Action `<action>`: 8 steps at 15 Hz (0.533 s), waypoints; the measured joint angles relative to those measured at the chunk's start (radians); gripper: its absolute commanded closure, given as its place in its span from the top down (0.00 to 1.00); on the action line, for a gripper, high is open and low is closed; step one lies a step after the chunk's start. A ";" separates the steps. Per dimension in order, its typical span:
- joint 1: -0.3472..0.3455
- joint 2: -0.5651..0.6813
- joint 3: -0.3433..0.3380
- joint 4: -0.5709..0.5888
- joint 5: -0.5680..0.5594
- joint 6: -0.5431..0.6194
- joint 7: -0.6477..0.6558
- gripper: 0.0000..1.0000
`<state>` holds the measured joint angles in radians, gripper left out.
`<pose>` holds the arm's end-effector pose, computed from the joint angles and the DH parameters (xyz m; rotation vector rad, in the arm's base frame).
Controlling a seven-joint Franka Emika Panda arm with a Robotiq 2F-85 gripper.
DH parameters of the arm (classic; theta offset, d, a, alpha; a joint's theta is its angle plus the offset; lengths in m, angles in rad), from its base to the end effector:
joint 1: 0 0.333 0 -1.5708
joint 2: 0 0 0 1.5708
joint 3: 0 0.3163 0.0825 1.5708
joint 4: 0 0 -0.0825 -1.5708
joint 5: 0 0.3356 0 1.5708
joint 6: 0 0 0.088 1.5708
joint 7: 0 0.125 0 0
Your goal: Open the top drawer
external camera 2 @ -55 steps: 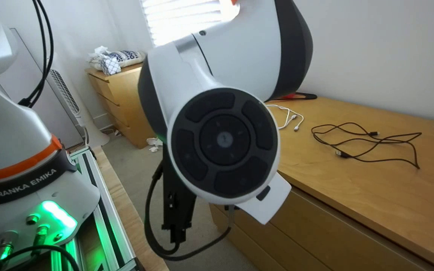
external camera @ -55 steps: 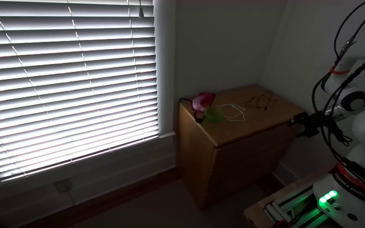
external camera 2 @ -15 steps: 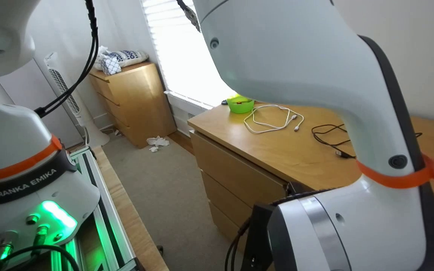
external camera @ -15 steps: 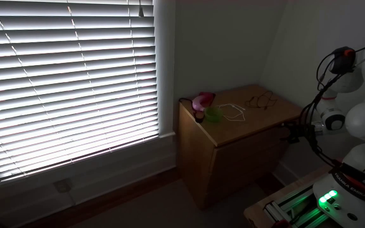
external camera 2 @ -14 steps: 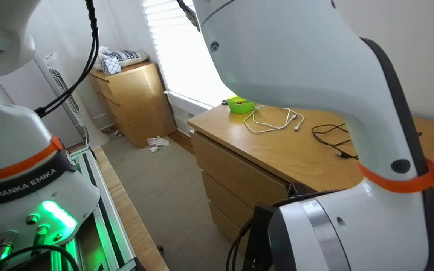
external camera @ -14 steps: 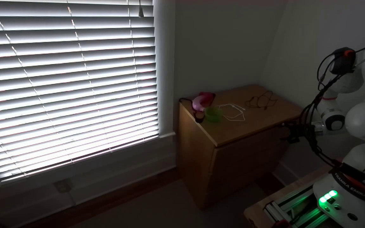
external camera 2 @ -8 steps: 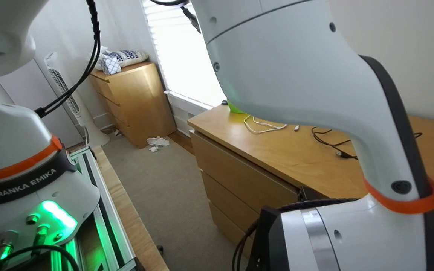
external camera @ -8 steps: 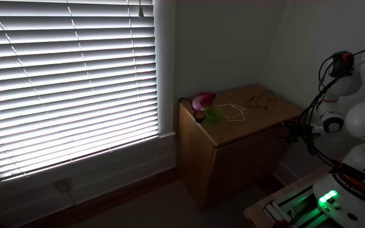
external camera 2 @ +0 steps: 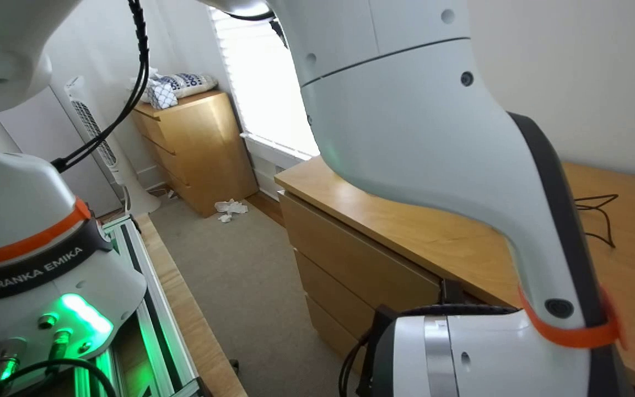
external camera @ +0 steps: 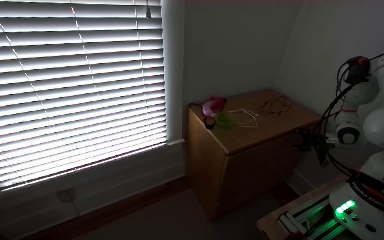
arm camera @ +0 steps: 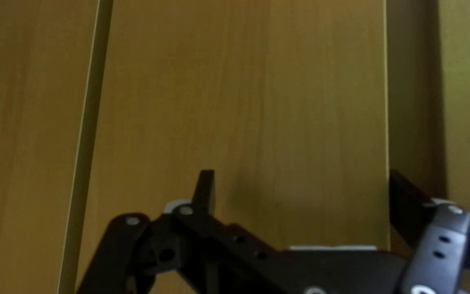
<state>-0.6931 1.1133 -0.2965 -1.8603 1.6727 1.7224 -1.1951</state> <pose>0.3448 -0.3522 -0.0288 -1.6975 1.0616 -0.5281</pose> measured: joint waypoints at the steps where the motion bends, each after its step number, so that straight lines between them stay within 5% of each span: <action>1: 0.001 0.000 0.000 -0.004 0.012 0.000 -0.009 1.00; 8: 0.028 -0.010 -0.009 -0.057 0.114 -0.001 -0.039 1.00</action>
<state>-0.6651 1.1032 -0.3056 -1.9169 1.7869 1.7216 -1.2338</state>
